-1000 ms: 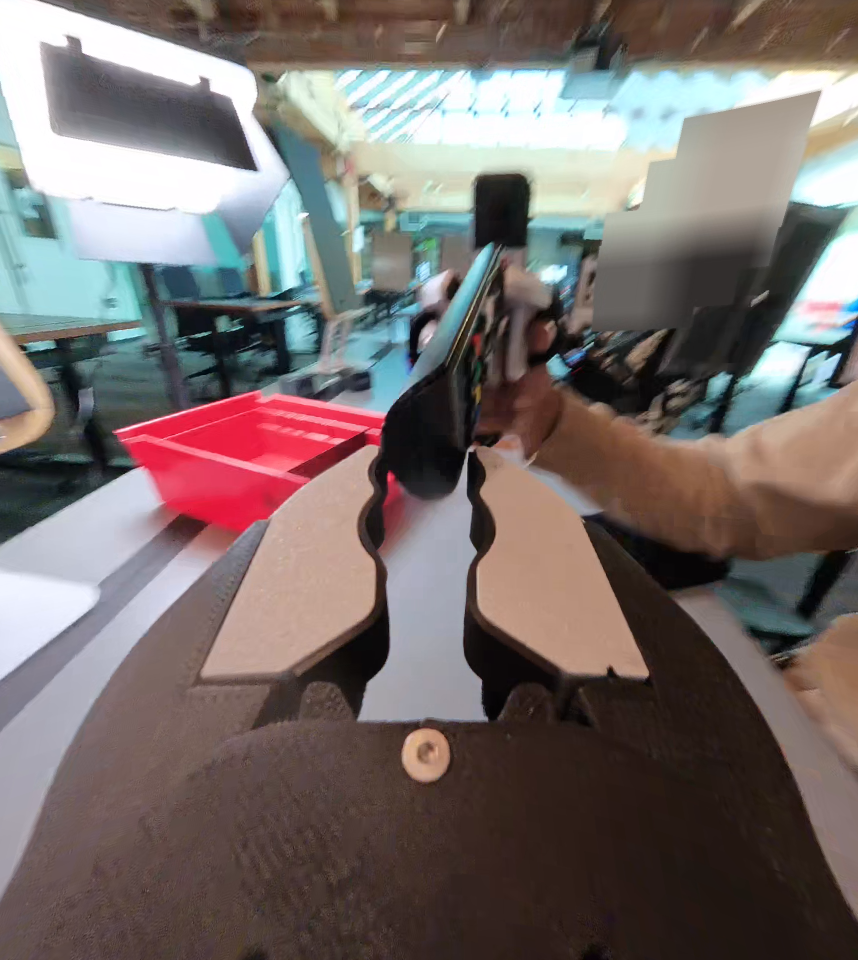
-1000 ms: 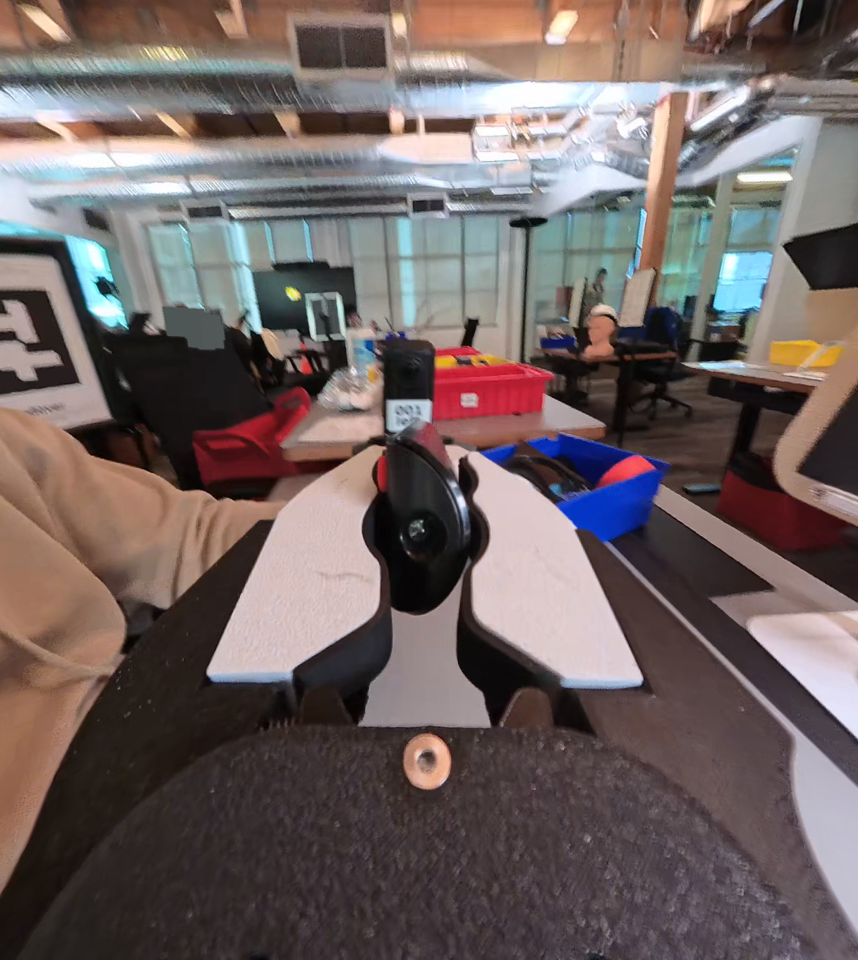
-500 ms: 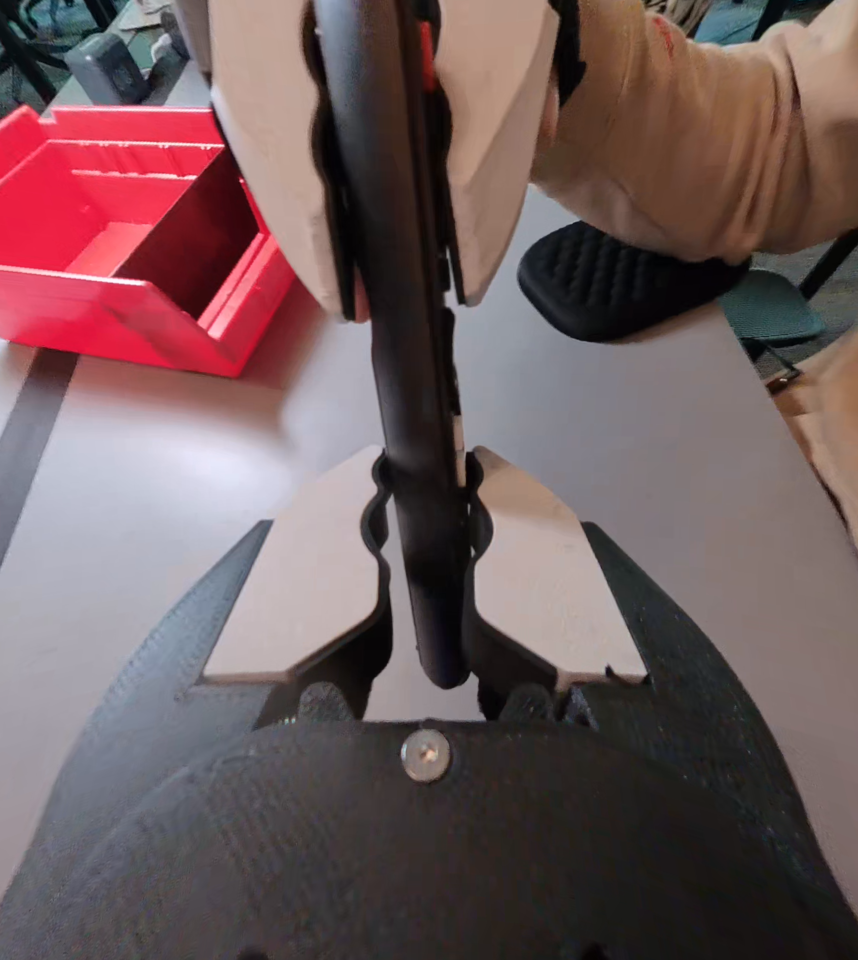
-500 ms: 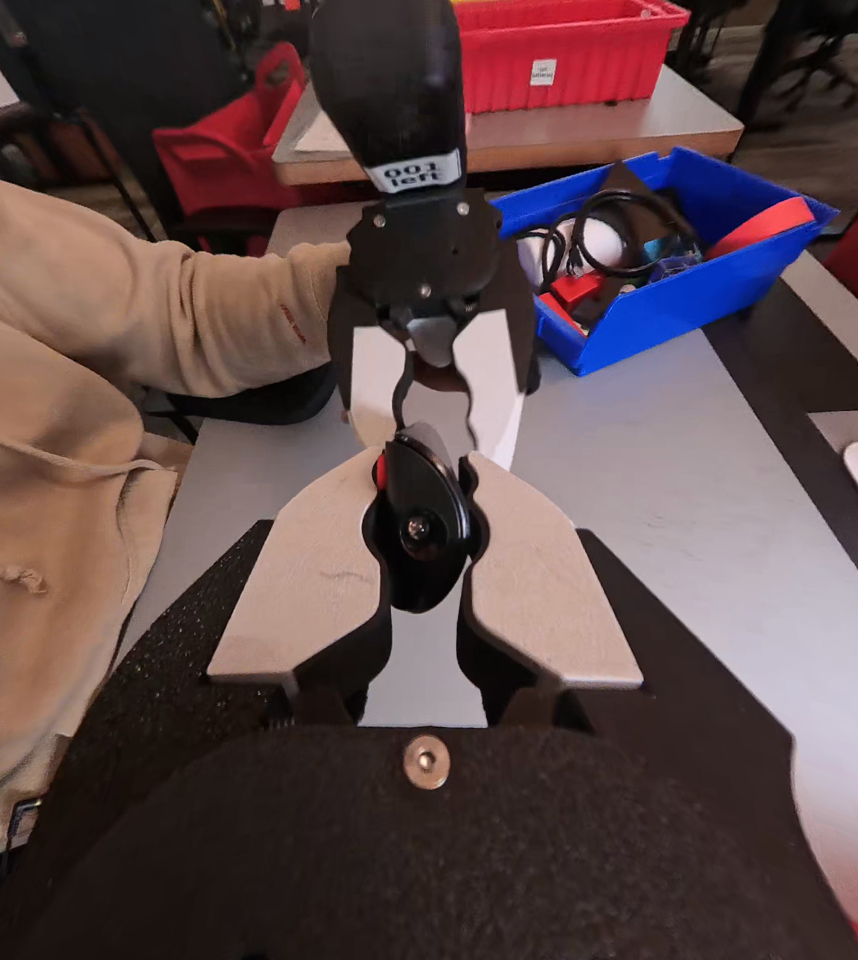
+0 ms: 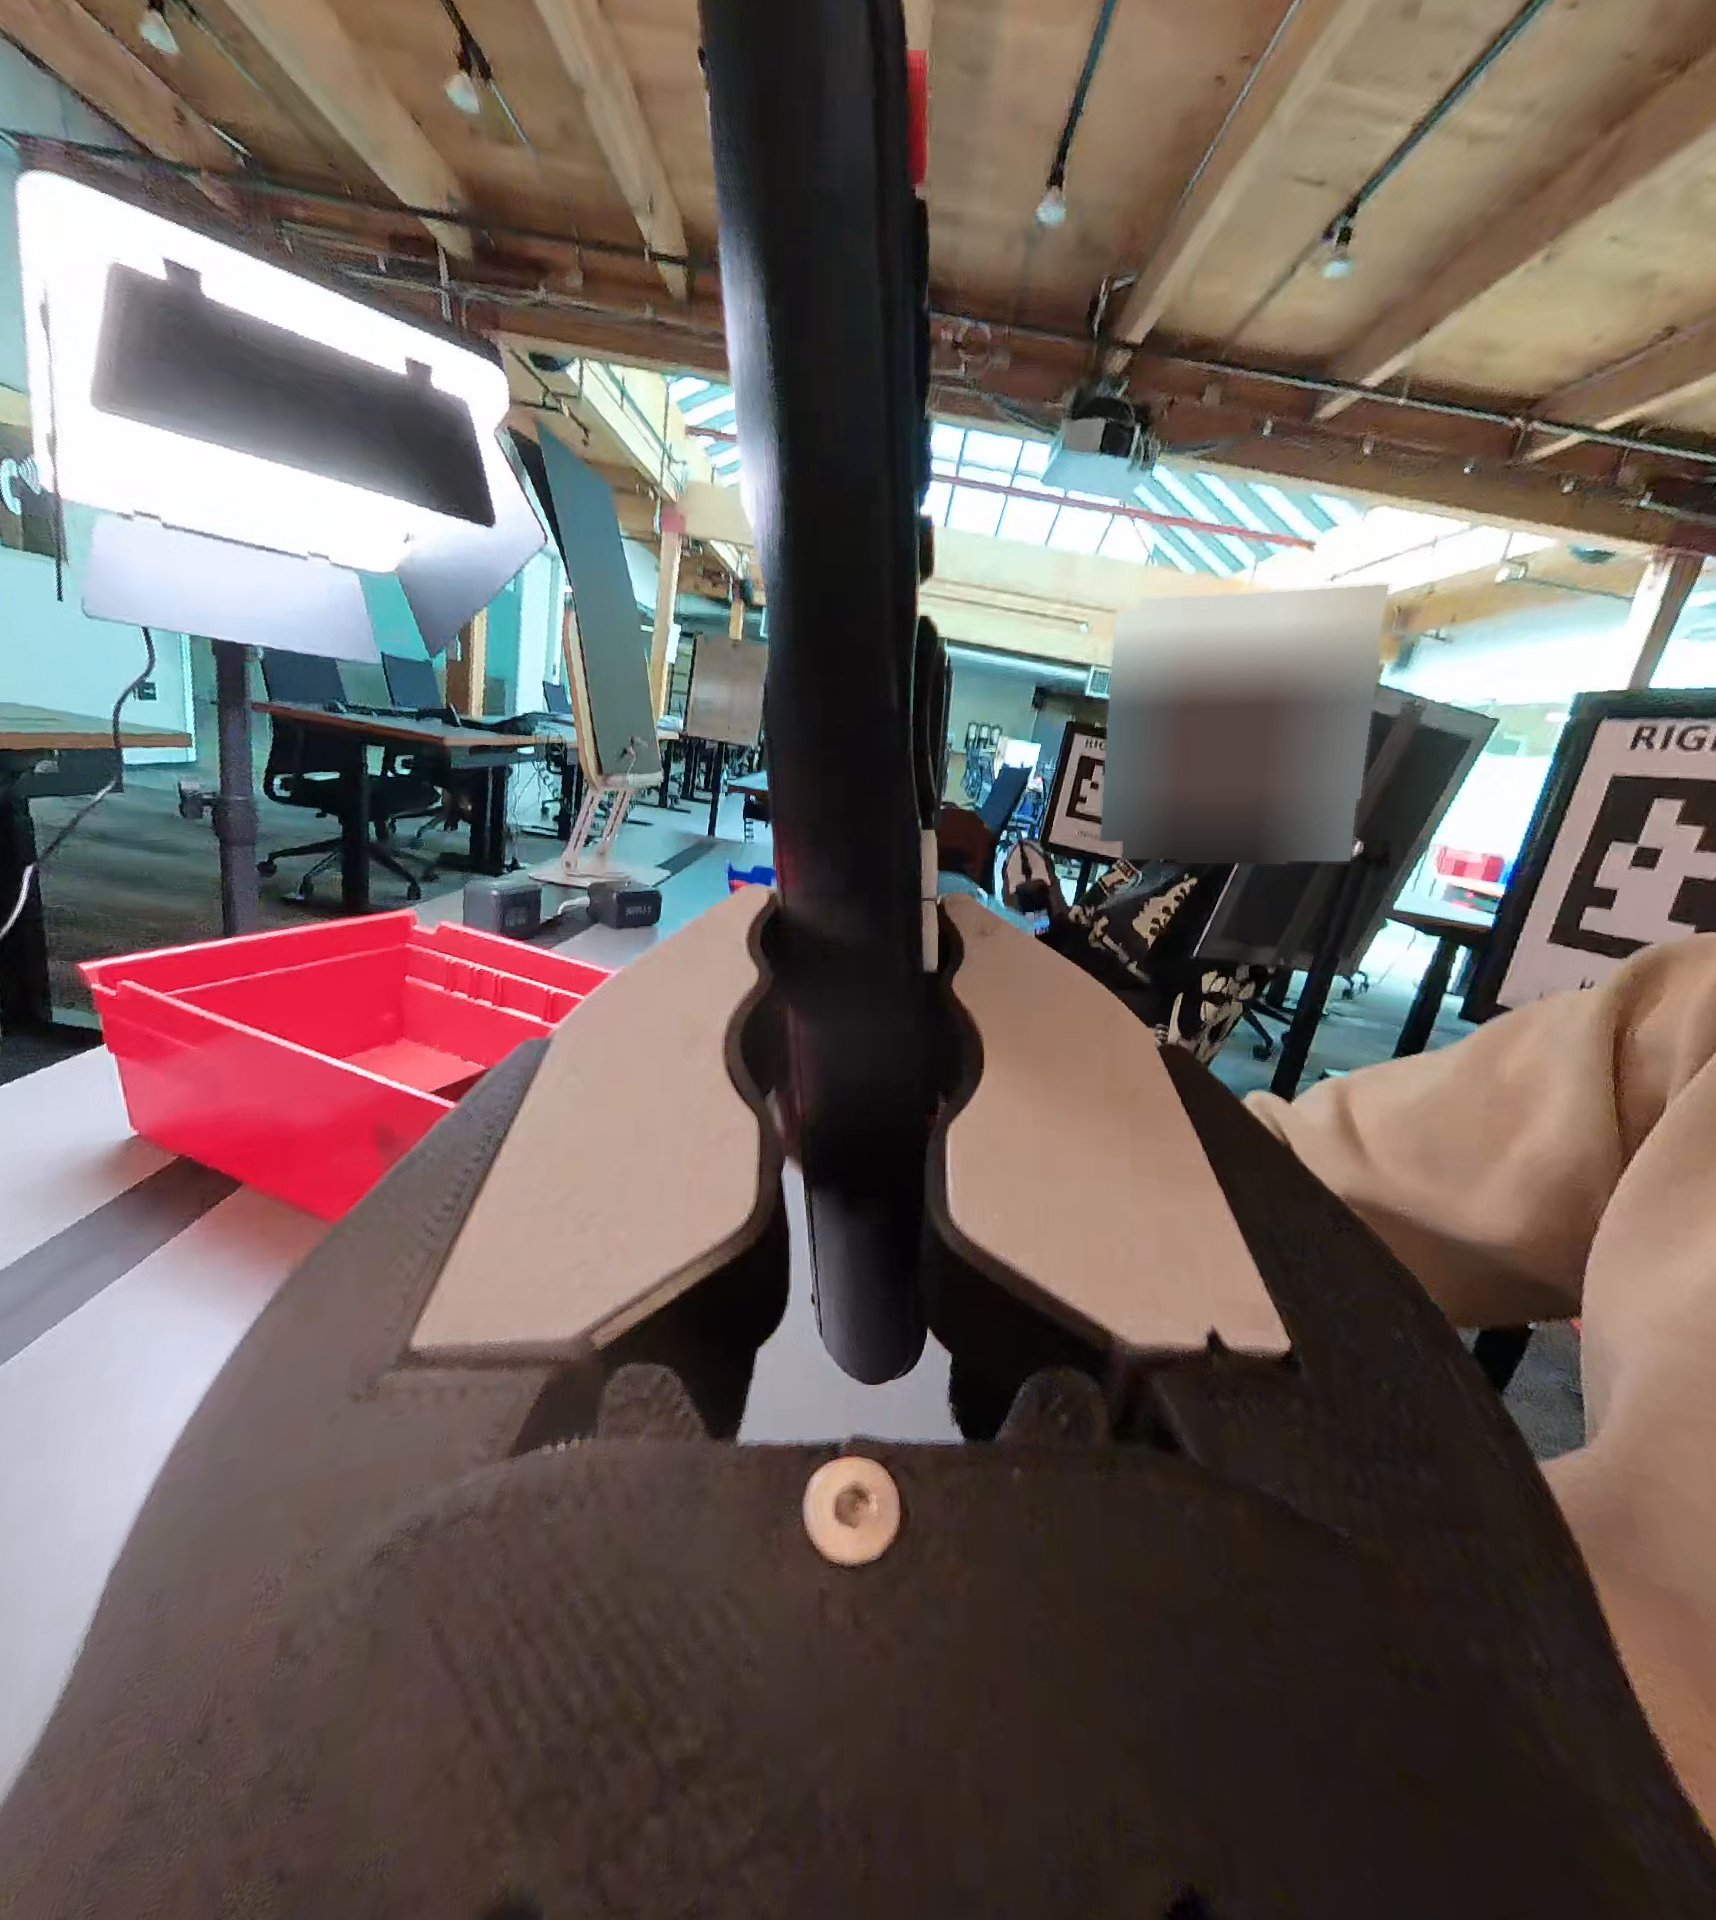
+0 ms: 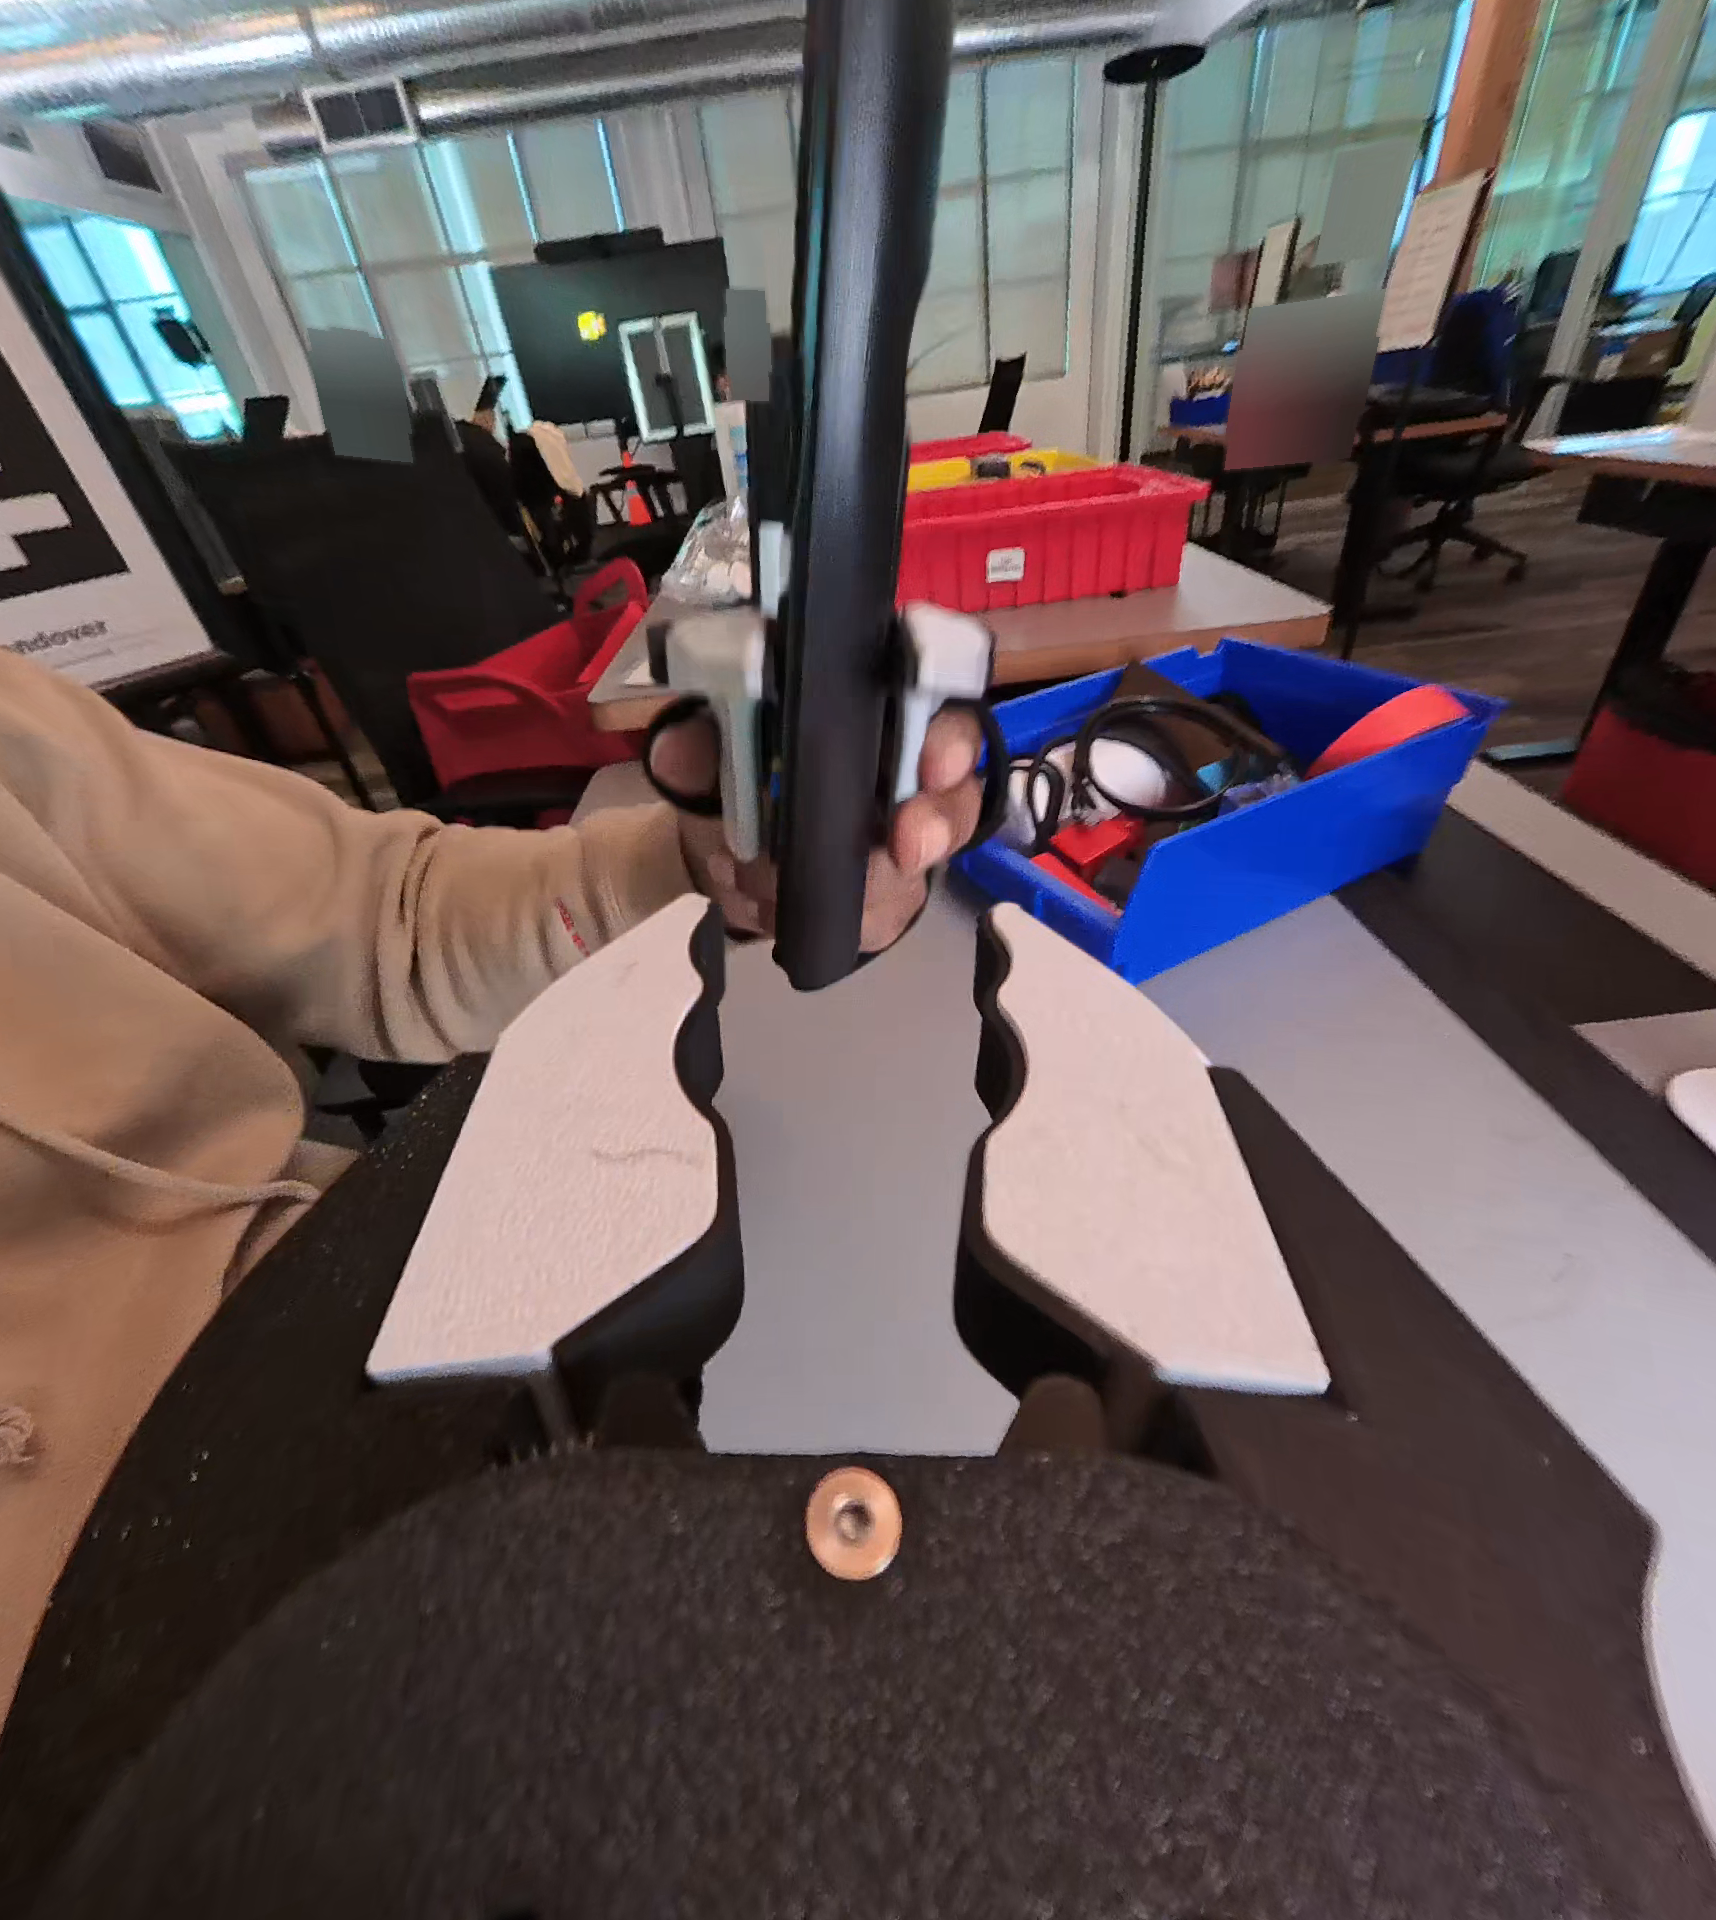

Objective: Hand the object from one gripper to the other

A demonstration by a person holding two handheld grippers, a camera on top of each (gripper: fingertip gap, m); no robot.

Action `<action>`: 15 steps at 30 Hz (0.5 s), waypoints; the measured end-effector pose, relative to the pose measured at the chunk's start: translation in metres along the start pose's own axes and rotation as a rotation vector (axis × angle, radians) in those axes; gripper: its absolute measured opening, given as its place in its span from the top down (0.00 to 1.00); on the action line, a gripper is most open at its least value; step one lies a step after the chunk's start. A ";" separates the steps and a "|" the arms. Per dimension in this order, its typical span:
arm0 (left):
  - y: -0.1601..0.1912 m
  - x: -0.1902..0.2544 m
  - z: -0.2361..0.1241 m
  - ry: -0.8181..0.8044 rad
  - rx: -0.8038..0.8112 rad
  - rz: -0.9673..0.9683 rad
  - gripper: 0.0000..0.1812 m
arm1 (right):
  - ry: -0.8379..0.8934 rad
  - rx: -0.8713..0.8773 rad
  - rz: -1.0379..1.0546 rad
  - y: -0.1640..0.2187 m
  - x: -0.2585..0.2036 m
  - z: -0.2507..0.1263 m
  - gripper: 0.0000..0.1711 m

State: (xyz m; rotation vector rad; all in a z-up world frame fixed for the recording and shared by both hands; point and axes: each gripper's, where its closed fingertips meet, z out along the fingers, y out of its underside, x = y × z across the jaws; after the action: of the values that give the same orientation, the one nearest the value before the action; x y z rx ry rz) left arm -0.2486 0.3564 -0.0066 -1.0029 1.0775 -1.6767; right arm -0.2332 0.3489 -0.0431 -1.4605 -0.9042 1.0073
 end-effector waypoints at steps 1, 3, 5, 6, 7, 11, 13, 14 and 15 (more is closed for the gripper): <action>-0.002 0.000 0.000 -0.002 0.013 -0.002 0.86 | -0.016 -0.012 0.008 0.006 -0.002 0.008 0.72; 0.000 0.003 0.003 0.003 0.019 -0.003 0.86 | -0.044 -0.028 0.012 0.016 -0.008 0.024 0.71; 0.007 0.004 0.009 -0.002 0.005 0.000 0.86 | -0.038 -0.023 -0.012 0.021 -0.012 0.035 0.75; 0.009 0.003 0.011 -0.011 -0.001 0.003 0.85 | -0.030 -0.007 -0.028 0.021 -0.013 0.037 0.82; 0.011 0.003 0.012 -0.018 -0.006 0.000 0.85 | -0.015 0.001 -0.034 0.021 -0.011 0.038 0.87; 0.014 0.001 0.009 -0.023 -0.101 -0.038 0.77 | -0.034 0.022 -0.011 0.018 -0.008 0.030 0.87; 0.016 0.000 0.003 -0.016 -0.166 -0.036 0.74 | -0.059 0.066 -0.004 0.007 -0.010 0.020 0.88; 0.019 0.000 0.000 -0.009 -0.194 -0.029 0.74 | -0.048 0.090 -0.009 0.001 -0.008 0.014 0.88; 0.022 0.000 -0.001 -0.003 -0.218 -0.025 0.75 | -0.040 0.117 -0.010 -0.006 -0.006 0.009 0.88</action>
State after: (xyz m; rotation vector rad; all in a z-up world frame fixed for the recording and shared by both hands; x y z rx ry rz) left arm -0.2441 0.3513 -0.0277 -1.1602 1.2706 -1.6019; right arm -0.2438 0.3465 -0.0372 -1.3405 -0.8654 1.0673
